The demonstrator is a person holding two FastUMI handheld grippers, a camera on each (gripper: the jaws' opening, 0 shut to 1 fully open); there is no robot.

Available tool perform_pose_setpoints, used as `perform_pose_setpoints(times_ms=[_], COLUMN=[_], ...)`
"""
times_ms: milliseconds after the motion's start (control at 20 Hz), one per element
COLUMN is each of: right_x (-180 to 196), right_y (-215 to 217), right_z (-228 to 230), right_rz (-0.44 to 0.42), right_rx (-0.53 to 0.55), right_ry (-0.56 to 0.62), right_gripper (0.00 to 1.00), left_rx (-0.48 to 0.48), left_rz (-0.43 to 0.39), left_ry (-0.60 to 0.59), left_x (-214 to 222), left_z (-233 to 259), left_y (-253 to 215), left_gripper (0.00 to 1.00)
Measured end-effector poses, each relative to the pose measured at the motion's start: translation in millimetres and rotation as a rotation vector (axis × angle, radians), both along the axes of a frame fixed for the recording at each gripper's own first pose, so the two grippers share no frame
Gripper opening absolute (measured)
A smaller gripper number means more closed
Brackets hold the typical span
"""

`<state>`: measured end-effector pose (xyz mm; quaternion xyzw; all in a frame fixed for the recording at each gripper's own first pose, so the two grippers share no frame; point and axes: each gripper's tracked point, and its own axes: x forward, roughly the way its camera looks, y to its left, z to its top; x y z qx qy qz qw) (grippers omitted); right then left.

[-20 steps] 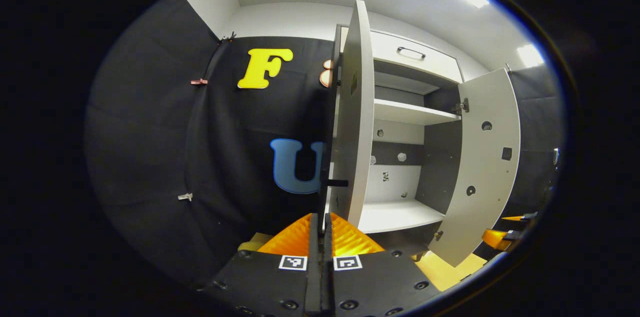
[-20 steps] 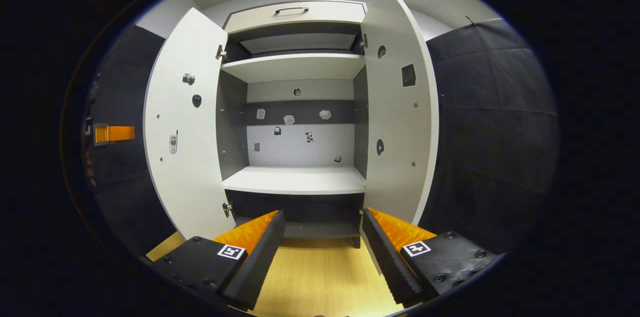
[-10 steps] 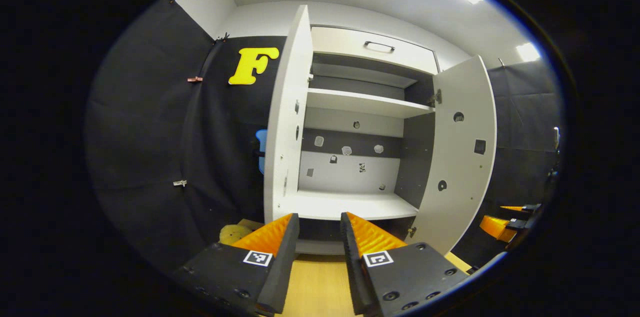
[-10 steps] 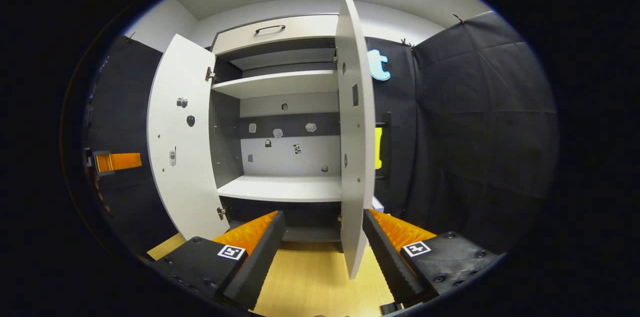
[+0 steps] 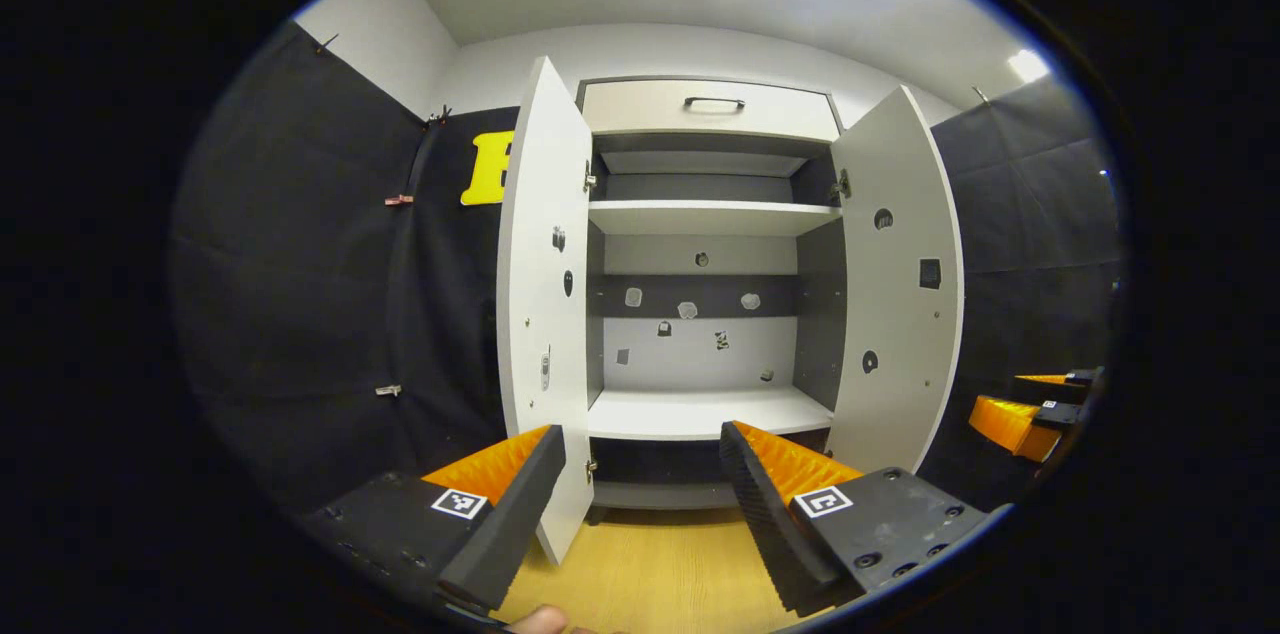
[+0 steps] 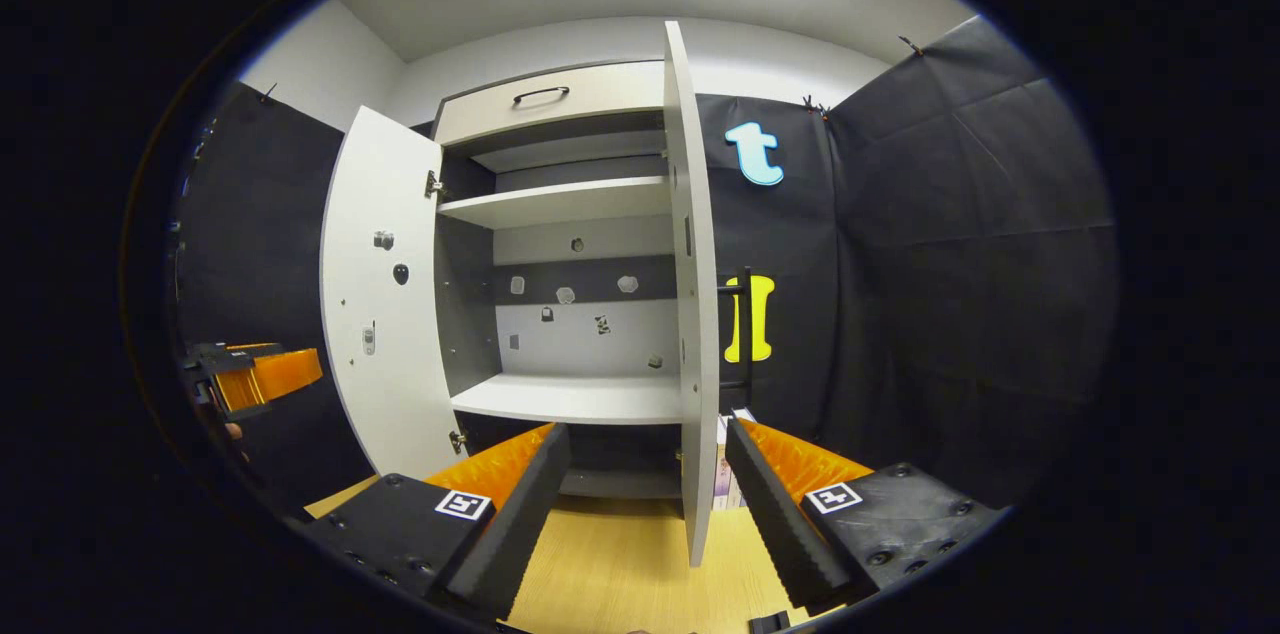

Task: Open the right door of the double-door shoe cabinet with the right hand, and open the left door with the left hand.

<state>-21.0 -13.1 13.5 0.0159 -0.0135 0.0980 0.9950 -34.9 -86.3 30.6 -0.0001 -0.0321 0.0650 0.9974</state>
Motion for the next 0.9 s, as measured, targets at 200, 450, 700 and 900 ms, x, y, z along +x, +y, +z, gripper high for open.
perform_pose_setpoints(times_ms=[200,450,700,900], right_x=[-3,2,2,-1], right_y=[7,5,1,-2], right_z=[-9,-25,-28,-30], right_rz=[-0.003,-0.044,-0.068,-0.072], right_rx=[-0.006,0.004,-0.017,-0.044], right_ry=[0.022,0.056,0.048,0.037], right_gripper=[0.98,0.98,0.98,0.99], left_rx=[-0.016,-0.015,-0.022,-0.009], left_rz=[-0.011,-0.016,-0.032,-0.033], left_ry=[-0.023,-0.015,0.007,0.006], left_x=[0,7,14,16], left_z=[-1,-19,-29,-31], left_y=[5,21,24,27], left_gripper=[0.96,0.95,0.95,0.96])
